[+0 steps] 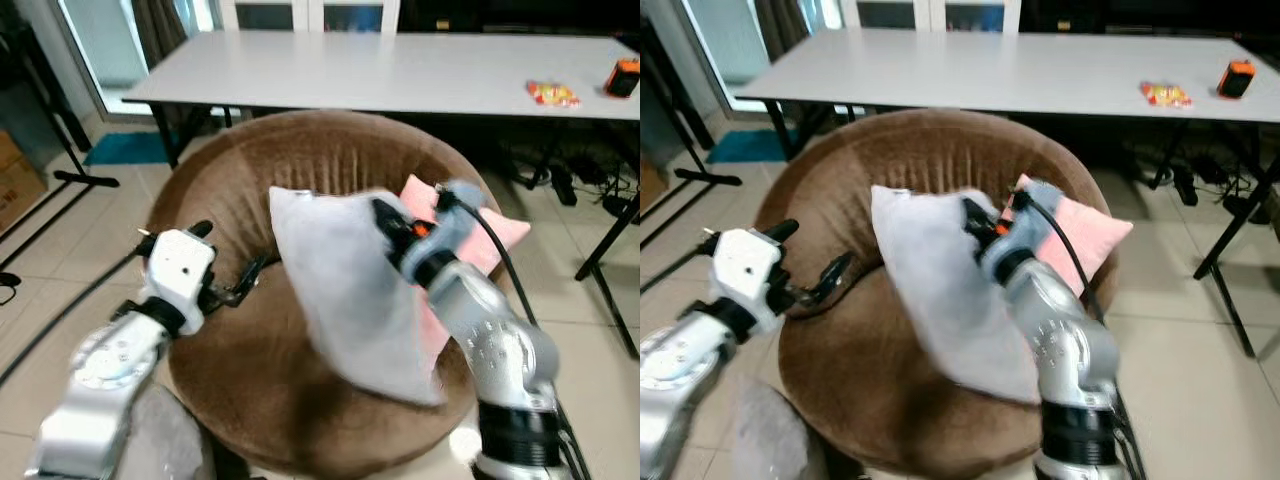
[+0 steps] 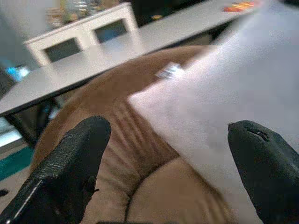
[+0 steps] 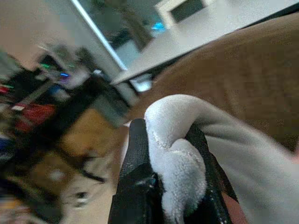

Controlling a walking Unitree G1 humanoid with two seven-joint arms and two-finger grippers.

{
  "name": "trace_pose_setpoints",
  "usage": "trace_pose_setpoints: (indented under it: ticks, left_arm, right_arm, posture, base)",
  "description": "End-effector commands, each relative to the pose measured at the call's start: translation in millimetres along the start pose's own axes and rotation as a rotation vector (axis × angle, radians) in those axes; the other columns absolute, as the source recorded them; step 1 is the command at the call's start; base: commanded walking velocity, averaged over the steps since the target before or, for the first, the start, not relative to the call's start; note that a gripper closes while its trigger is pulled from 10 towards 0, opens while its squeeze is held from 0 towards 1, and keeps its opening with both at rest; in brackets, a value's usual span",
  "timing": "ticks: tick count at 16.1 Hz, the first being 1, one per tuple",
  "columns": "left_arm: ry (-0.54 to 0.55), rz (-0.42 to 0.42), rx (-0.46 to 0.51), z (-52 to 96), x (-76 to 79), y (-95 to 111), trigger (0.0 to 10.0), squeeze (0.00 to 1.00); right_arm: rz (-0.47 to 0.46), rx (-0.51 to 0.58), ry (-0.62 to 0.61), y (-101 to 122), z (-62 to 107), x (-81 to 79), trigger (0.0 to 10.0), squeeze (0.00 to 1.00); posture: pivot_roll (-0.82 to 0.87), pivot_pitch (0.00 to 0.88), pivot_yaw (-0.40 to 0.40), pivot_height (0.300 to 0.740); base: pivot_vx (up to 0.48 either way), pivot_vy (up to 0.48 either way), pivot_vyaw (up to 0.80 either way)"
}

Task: Move the pillow to the sofa from floor

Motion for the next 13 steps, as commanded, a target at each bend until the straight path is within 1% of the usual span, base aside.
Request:
trace_pose_setpoints:
  ticks: [1,2,3,4,5,6,7,8,9,10,11,12,13]
  left_arm:
    - [-0.07,0.014,-0.014,3.8,5.2,0,10.0,0.0]
    - [-0.091,0.017,-0.023,5.3,6.7,-2,10.0,0.0]
    - [-0.163,0.024,-0.065,11.5,12.1,-8,10.0,0.0]
    - [-0.194,0.024,-0.088,14.7,13.7,-12,10.0,0.0]
    - [-0.228,0.021,-0.117,18.8,14.4,-16,10.0,0.0]
    - [-0.238,0.016,-0.127,20.1,12.0,-17,10.0,0.0]
    - [-0.238,0.009,-0.128,20.2,9.7,-16,10.0,0.0]
    - [-0.24,0.005,-0.128,19.8,8.5,-15,10.0,0.0]
    - [-0.243,0.005,-0.129,19.9,8.3,-15,10.0,0.0]
    - [-0.247,0.005,-0.131,19.5,8.4,-15,10.0,0.0]
    - [-0.25,0.003,-0.132,19.1,9.2,-15,10.0,0.0]
    - [-0.252,0.002,-0.132,18.7,9.7,-15,10.0,0.0]
    - [-0.255,-0.003,-0.131,18.1,9.6,-15,10.0,0.0]
  right_arm:
    - [-0.041,0.057,0.031,17,-3.6,-10.1,10.0,0.0]
    - [-0.058,0.058,0.022,17,-6.0,-9.1,10.0,0.0]
    - [-0.173,0.046,-0.063,11,-16.3,4.6,10.0,0.0]
    - [-0.229,0.033,-0.11,5,-22.0,13.8,10.0,0.0]
    - [-0.302,0.001,-0.166,-5,-30.2,26.0,10.0,0.0]
    - [-0.361,-0.021,-0.203,-14,-38.0,35.9,10.0,0.0]
    - [-0.443,-0.035,-0.237,-21,-43.9,45.5,10.0,0.0]
    - [-0.473,-0.034,-0.263,-23,-49.4,55.7,10.0,0.0]
    - [-0.463,-0.033,-0.294,-24,-51.4,62.6,10.0,0.0]
    - [-0.461,-0.021,-0.339,-23,-54.7,75.3,10.0,0.0]
    - [-0.418,0.002,-0.385,-19,-55.4,86.7,10.0,0.0]
    - [-0.377,0.024,-0.382,-14,-57.6,91.5,10.0,0.0]
    - [-0.364,0.083,-0.35,2,-62.9,95.5,10.0,0.97]
  posture:
    - [0.02,0.0,0.031,0.74]
    - [0.03,0.0,0.033,0.74]
    - [0.03,0.0,0.038,0.74]
    - [0.03,0.0,0.039,0.74]
    - [0.03,0.0,0.039,0.74]
    - [0.03,0.0,0.041,0.74]
    - [0.03,0.0,0.041,0.74]
    - [0.04,0.0,0.038,0.74]
    - [0.04,0.0,0.038,0.74]
    - [0.04,0.0,0.039,0.74]
    - [0.04,0.0,0.04,0.74]
    - [0.05,0.0,0.042,0.74]
    - [0.05,0.0,0.042,0.74]
  base:
    - [0.0,0.0,0.0]
    - [0.0,0.0,0.0]
    - [0.0,0.0,0.0]
    - [0.0,0.0,0.0]
    - [0.0,0.0,0.0]
    - [0.0,0.0,0.0]
    - [0.0,0.0,0.0]
    - [0.0,0.0,0.0]
    - [0.0,0.0,0.0]
    - [0.0,0.0,0.0]
    - [0.0,0.0,0.0]
    - [0.0,0.0,0.0]
    - [0.0,0.0,0.0]
Point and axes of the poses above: a point about 5 cm out from each wrist's last joint towards the gripper, its own z axis pointing back from the gripper into the wrist, its own y axis along the axis of the wrist's last joint, x = y × z, the point moved 4 cm from there along -z, pointing out of the wrist towards the gripper
